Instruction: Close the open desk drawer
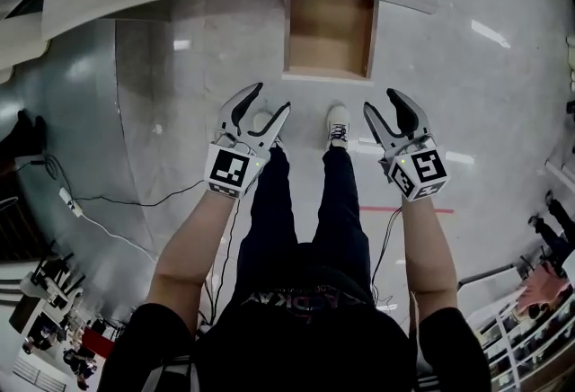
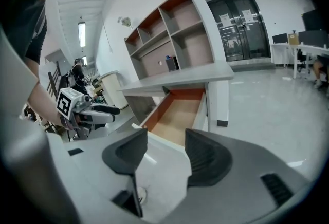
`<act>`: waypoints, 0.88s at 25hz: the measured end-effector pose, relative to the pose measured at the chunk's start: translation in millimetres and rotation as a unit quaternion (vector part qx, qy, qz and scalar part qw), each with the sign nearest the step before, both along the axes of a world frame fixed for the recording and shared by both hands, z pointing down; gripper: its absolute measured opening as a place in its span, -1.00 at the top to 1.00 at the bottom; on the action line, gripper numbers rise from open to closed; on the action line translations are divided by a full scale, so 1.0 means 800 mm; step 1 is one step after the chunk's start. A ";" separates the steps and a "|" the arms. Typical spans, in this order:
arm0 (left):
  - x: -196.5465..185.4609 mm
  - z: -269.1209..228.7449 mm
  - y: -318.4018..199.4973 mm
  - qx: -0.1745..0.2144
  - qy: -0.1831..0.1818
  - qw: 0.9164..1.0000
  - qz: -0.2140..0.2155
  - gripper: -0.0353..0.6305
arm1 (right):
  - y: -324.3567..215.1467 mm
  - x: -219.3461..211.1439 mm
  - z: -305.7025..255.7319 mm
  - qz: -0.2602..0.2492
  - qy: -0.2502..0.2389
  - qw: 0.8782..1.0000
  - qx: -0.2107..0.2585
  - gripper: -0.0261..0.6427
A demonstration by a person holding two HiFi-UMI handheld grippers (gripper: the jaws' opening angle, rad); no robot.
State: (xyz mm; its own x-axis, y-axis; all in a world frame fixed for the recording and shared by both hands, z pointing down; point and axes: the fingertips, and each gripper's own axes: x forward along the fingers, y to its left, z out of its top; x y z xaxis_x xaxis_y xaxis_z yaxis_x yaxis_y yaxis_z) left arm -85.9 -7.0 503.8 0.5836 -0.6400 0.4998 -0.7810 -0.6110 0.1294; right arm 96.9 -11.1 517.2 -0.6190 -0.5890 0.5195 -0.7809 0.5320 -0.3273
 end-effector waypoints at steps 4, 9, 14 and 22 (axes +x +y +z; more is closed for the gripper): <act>0.002 0.033 -0.007 -0.007 -0.009 1.000 -0.006 0.17 | -0.002 0.006 0.038 -0.015 0.025 1.000 -0.011 0.21; 0.006 0.074 -0.014 -0.021 -0.016 1.000 -0.008 0.17 | -0.007 0.002 0.088 -0.032 0.038 0.998 -0.028 0.21; 0.005 0.096 -0.025 -0.024 -0.019 1.000 -0.005 0.17 | -0.017 -0.008 0.117 -0.031 0.039 0.998 -0.033 0.21; 0.021 0.100 -0.042 -0.012 -0.009 1.000 0.004 0.17 | -0.032 -0.023 0.123 -0.047 0.038 0.998 -0.022 0.22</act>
